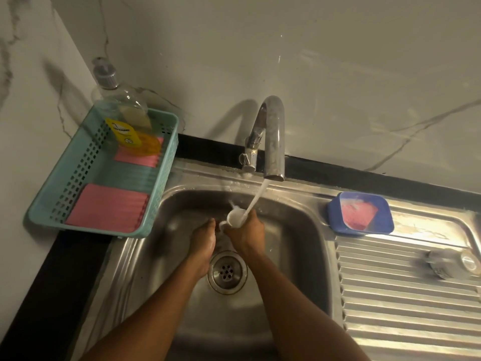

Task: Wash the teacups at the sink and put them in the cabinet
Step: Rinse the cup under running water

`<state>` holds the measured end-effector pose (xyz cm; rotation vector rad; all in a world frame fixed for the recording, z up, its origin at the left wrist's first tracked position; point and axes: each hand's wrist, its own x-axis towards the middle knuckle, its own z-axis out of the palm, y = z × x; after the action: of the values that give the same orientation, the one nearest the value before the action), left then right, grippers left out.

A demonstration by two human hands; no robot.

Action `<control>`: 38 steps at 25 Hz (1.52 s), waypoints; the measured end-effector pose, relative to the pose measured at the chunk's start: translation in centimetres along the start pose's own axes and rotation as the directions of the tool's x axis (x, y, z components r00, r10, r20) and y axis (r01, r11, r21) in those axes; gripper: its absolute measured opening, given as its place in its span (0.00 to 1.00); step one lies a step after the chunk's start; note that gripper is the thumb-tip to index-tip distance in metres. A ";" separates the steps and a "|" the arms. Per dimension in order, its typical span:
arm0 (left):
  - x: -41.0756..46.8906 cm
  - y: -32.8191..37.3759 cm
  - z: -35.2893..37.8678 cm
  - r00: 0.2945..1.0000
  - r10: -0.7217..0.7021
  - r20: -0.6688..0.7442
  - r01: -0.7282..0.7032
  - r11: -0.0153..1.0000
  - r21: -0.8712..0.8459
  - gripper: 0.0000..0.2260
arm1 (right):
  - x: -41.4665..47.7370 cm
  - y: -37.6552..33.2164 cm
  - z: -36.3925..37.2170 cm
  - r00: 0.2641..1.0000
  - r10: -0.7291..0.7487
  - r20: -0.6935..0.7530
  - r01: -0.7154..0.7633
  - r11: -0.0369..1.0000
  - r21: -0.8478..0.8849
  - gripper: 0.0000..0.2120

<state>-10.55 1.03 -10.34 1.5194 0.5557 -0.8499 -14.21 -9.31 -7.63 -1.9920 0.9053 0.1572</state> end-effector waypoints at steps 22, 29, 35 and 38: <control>-0.8 4.9 3.1 0.928 -0.102 0.360 0.194 0.954 -0.230 0.17 | 0.1 -2.1 -5.4 0.930 -0.313 0.193 0.364 0.855 -0.369 0.31; -0.1 3.1 2.6 0.975 -0.138 0.176 0.185 0.940 -0.288 0.19 | -1.1 0.2 -1.5 0.980 -0.191 0.048 0.187 0.980 0.074 0.23; -1.5 2.7 3.3 0.972 -0.126 0.200 0.166 0.966 -0.198 0.12 | -0.7 0.3 -1.7 0.940 -0.342 0.019 0.328 0.884 -0.333 0.14; -2.0 2.1 3.5 0.971 -0.133 0.200 0.175 0.961 -0.214 0.14 | -0.1 0.1 -2.0 0.966 -0.255 0.028 0.245 0.884 -0.399 0.17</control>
<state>-10.78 -2.45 -7.41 1.1840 0.6196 -0.9992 -14.81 -10.93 -6.53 -2.4782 0.6561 0.1816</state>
